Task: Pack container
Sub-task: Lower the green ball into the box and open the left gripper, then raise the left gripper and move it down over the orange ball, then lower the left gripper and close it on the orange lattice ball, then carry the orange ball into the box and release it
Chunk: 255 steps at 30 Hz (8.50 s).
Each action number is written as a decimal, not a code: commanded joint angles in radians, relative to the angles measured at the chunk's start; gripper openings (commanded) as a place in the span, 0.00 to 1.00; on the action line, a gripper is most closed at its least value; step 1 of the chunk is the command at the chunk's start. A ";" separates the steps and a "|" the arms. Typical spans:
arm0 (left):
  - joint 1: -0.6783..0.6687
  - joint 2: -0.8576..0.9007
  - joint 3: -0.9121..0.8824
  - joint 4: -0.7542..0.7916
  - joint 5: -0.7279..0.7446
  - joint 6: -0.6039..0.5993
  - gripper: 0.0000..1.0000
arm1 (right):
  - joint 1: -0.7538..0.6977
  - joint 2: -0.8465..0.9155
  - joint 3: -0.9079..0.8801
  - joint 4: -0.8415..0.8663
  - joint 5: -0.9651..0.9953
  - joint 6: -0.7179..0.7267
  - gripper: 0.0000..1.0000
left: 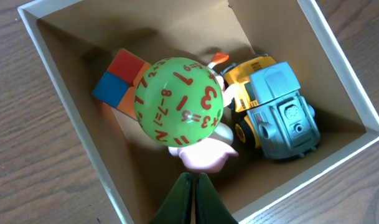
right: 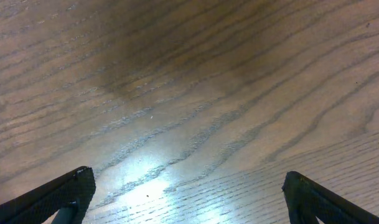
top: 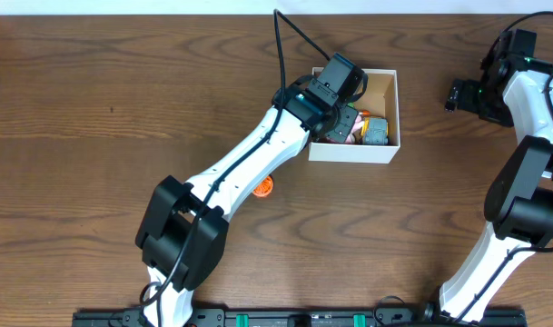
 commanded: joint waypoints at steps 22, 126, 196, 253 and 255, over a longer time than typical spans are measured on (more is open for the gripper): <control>0.000 0.087 -0.008 0.082 0.003 -0.014 0.06 | -0.004 0.002 -0.005 0.000 0.000 0.016 0.99; 0.213 -0.215 -0.550 -0.177 -0.001 -0.312 0.98 | -0.004 0.002 -0.005 0.000 0.000 0.016 0.99; 0.211 -0.130 -0.589 -0.008 -0.029 -0.191 0.54 | -0.004 0.002 -0.005 0.000 0.000 0.016 0.99; 0.027 0.058 -0.150 0.559 -0.081 -0.079 0.70 | -0.004 0.002 -0.005 0.000 0.000 0.016 0.99; 0.039 0.044 -0.150 0.557 -0.081 -0.079 0.70 | -0.004 0.002 -0.005 0.000 0.000 0.016 0.99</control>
